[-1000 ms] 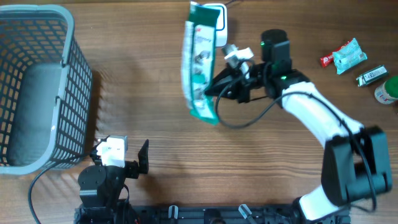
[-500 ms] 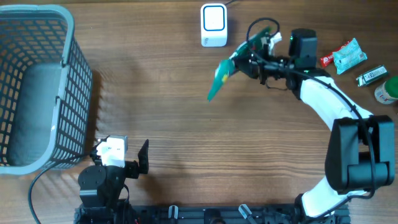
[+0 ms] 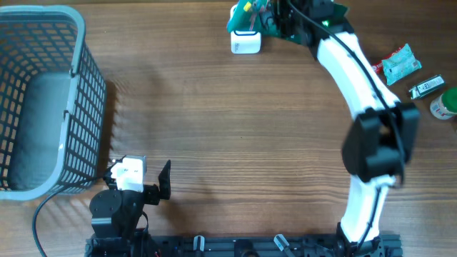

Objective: Scan the item barcode

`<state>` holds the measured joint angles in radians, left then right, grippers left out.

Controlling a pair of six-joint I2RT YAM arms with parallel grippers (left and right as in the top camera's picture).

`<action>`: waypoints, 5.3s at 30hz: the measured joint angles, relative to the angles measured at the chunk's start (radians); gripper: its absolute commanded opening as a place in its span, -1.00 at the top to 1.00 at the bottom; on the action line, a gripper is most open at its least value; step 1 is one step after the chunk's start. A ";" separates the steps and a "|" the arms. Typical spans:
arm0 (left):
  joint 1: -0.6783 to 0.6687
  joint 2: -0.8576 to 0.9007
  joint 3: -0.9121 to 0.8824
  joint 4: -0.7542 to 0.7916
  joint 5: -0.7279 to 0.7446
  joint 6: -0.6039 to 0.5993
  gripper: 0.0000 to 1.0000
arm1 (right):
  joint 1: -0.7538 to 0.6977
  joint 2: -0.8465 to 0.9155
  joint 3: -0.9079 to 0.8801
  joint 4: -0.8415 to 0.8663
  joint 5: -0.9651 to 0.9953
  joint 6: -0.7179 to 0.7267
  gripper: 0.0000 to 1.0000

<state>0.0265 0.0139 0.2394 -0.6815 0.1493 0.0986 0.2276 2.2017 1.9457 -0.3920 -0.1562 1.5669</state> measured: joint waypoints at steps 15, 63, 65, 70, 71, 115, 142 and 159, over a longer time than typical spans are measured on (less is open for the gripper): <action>0.000 0.000 0.000 0.000 0.000 0.000 -1.00 | -0.001 0.220 0.182 -0.051 0.105 0.019 0.90; 0.000 0.000 0.000 0.000 0.000 0.000 -1.00 | -0.558 -0.162 0.308 -0.858 -0.440 -1.274 -0.99; 0.000 0.000 0.000 0.000 0.000 0.000 -1.00 | -0.540 -0.278 0.309 -0.879 -0.462 -1.277 -0.99; 0.000 0.000 0.000 0.000 0.000 0.000 -1.00 | -0.480 -0.573 0.321 -0.978 -0.479 -1.276 -0.99; 0.000 0.000 0.000 0.000 0.000 0.000 -1.00 | -0.470 -0.620 0.322 -1.011 -0.477 -1.276 -0.99; 0.000 0.000 0.000 0.000 0.000 0.000 -1.00 | -0.345 -1.806 0.204 -1.218 -0.145 -1.460 -0.99; 0.000 0.000 0.000 0.000 0.000 0.000 -1.00 | -0.345 -2.185 -0.441 -1.048 0.116 -1.569 -1.00; 0.000 0.000 -0.001 0.000 0.000 0.000 -1.00 | -0.345 -2.161 -1.578 0.064 0.067 -1.210 -1.00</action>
<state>0.0265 0.0139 0.2386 -0.6815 0.1493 0.0982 -0.1173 0.0402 0.3679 -0.3279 -0.0895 0.3573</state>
